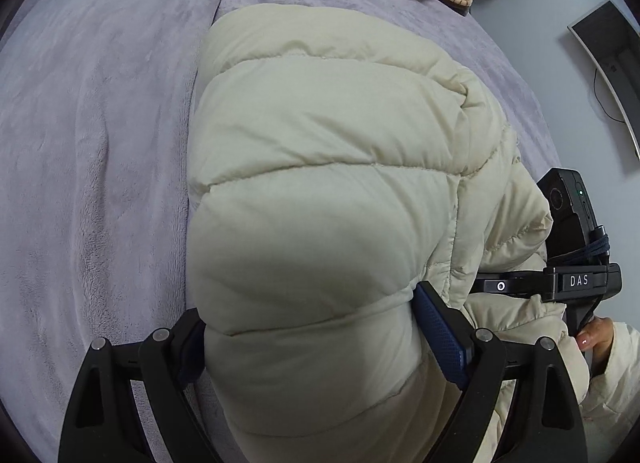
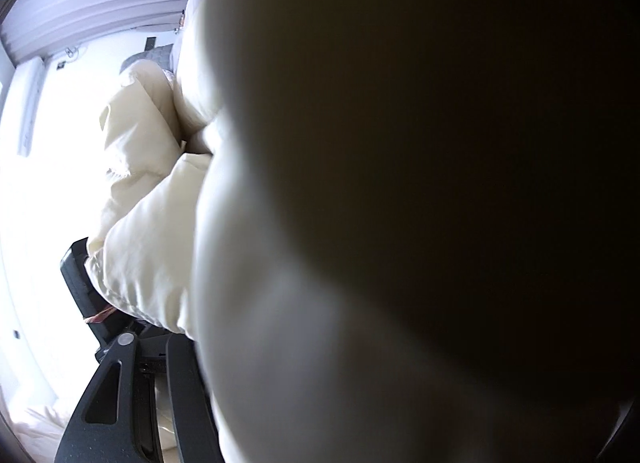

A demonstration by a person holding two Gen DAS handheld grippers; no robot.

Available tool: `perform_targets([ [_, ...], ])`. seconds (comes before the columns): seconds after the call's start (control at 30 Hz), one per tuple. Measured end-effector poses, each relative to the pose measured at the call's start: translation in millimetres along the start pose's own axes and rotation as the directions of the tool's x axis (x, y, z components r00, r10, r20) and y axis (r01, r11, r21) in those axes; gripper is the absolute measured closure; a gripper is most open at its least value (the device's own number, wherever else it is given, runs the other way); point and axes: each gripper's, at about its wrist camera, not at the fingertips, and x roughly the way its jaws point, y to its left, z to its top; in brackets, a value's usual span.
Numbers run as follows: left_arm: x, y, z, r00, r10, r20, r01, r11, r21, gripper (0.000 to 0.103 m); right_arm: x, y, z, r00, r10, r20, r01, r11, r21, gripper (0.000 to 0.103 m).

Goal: Fold large clothes

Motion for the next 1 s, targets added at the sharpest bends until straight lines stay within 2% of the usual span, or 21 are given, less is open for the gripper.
perform_targets([
  [0.13, -6, -5, -2, 1.000, 0.002, 0.009, -0.002, 1.000, -0.002, 0.012, 2, 7, 9, 0.994, -0.112, -0.004, 0.112, 0.994, -0.006, 0.026],
  [0.27, -10, -8, -1, 1.000, 0.002, 0.005, -0.002, 1.000, 0.000, 0.012, -24, 38, 9, 0.967, -0.255, 0.027, 0.256, 0.965, -0.055, 0.022],
  [0.37, -10, -11, 4, 1.000, 0.012, 0.008, -0.012, 1.000, 0.002, 0.012, -60, 57, 2, 0.924, -0.373, 0.083, 0.378, 0.924, -0.063, 0.023],
  [0.43, -13, -11, 3, 1.000, 0.020, 0.013, -0.020, 1.000, -0.001, 0.012, -81, 78, -4, 0.872, -0.469, 0.143, 0.480, 0.875, -0.058, 0.023],
  [0.47, -12, -14, 5, 1.000, 0.026, 0.014, -0.026, 1.000, -0.002, 0.012, -90, 90, -8, 0.855, -0.487, 0.177, 0.504, 0.861, -0.063, 0.030],
  [0.5, -14, -16, 4, 0.999, 0.031, 0.016, -0.031, 1.000, -0.002, 0.012, -97, 103, -13, 0.852, -0.482, 0.204, 0.504, 0.861, -0.069, 0.041],
  [0.53, -16, -11, -1, 0.999, 0.035, 0.018, -0.035, 0.999, -0.002, 0.012, -104, 113, -19, 0.861, -0.459, 0.221, 0.484, 0.872, -0.077, 0.072],
  [0.57, -16, -16, -1, 0.999, 0.040, 0.018, -0.040, 0.999, 0.000, 0.012, -107, 123, -25, 0.870, -0.436, 0.232, 0.464, 0.882, -0.081, 0.086],
  [0.67, -21, -21, -1, 0.999, 0.049, 0.012, -0.049, 0.999, 0.009, 0.012, -76, 164, -39, 0.912, -0.335, 0.236, 0.375, 0.915, -0.148, 0.086],
  [0.7, -23, -22, 2, 0.999, 0.050, 0.009, -0.050, 0.999, 0.006, 0.012, -54, 174, -41, 0.916, -0.336, 0.220, 0.376, 0.910, -0.173, 0.086],
  [0.73, -28, -20, 6, 0.999, 0.051, 0.011, -0.051, 0.999, -0.002, 0.012, -39, 172, -52, 0.907, -0.370, 0.204, 0.408, 0.892, -0.195, 0.086],
  [0.8, -50, -15, 13, 0.999, 0.036, 0.033, -0.036, 0.999, -0.007, 0.012, -21, 153, -55, 0.863, -0.474, 0.174, 0.501, 0.847, -0.178, 0.086],
  [0.83, -65, -14, 18, 0.998, 0.022, 0.060, -0.022, 1.000, 0.000, 0.012, -17, 136, -64, 0.849, -0.503, 0.161, 0.525, 0.838, -0.147, 0.086],
  [0.9, -95, -11, 29, 0.993, -0.008, 0.115, 0.004, 0.999, 0.039, 0.012, -16, 112, -76, 0.841, -0.519, 0.154, 0.536, 0.838, -0.100, 0.086],
  [0.97, -116, -16, 43, 0.986, -0.070, 0.152, 0.059, 0.995, 0.076, 0.012, -9, 101, -66, 0.845, -0.510, 0.159, 0.527, 0.845, -0.090, 0.086],
  [1.0, -119, -20, 50, 0.981, -0.115, 0.154, 0.101, 0.991, 0.091, 0.012, -6, 99, -67, 0.839, -0.519, 0.167, 0.538, 0.837, -0.102, 0.086],
])
